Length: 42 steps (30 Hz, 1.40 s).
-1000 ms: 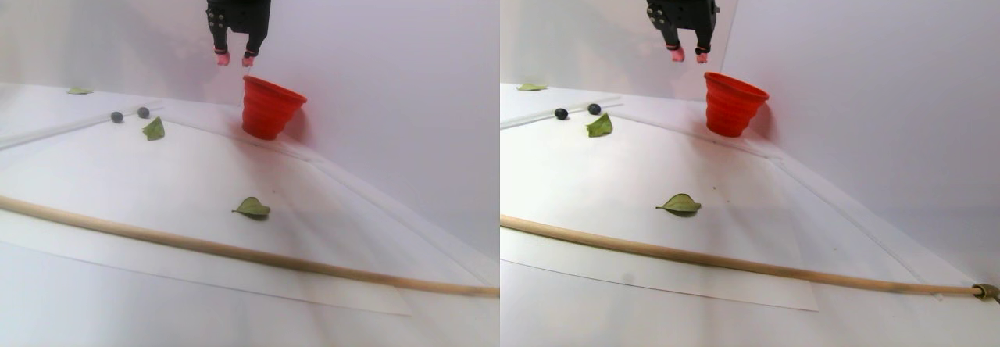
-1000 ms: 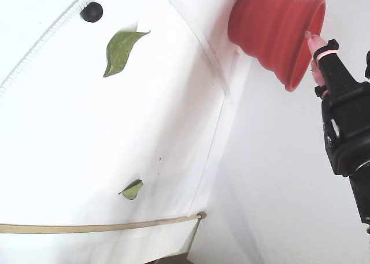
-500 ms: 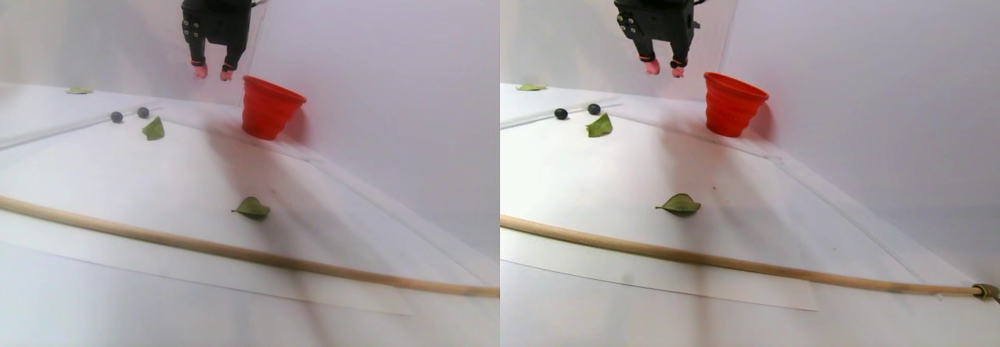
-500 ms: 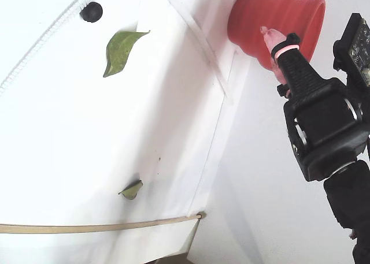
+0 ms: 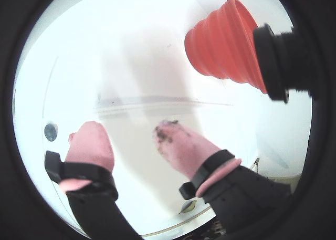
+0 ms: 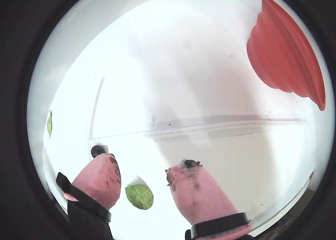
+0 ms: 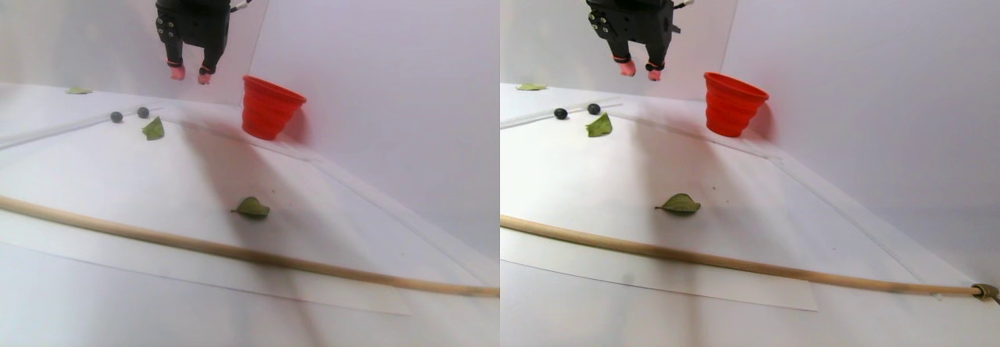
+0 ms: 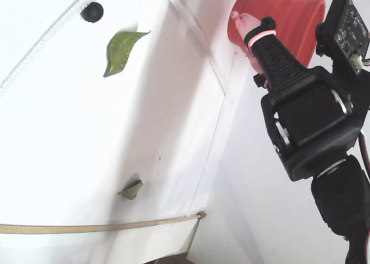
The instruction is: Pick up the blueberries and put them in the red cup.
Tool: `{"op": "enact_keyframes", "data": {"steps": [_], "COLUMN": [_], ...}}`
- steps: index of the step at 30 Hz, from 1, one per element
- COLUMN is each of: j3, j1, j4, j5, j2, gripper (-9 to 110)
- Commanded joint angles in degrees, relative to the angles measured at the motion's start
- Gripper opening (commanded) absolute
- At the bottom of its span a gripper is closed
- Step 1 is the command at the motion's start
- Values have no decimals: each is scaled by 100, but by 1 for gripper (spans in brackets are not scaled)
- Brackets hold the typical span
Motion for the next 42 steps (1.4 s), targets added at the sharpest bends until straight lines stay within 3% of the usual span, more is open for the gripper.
{"op": "enact_keyframes", "data": {"steps": [1, 42], "j3": [-114, -202], "j1": [-123, -914], "j4": [-9, -729], "j5": [79, 264], "j2": [290, -896], "gripper": [18, 20]}}
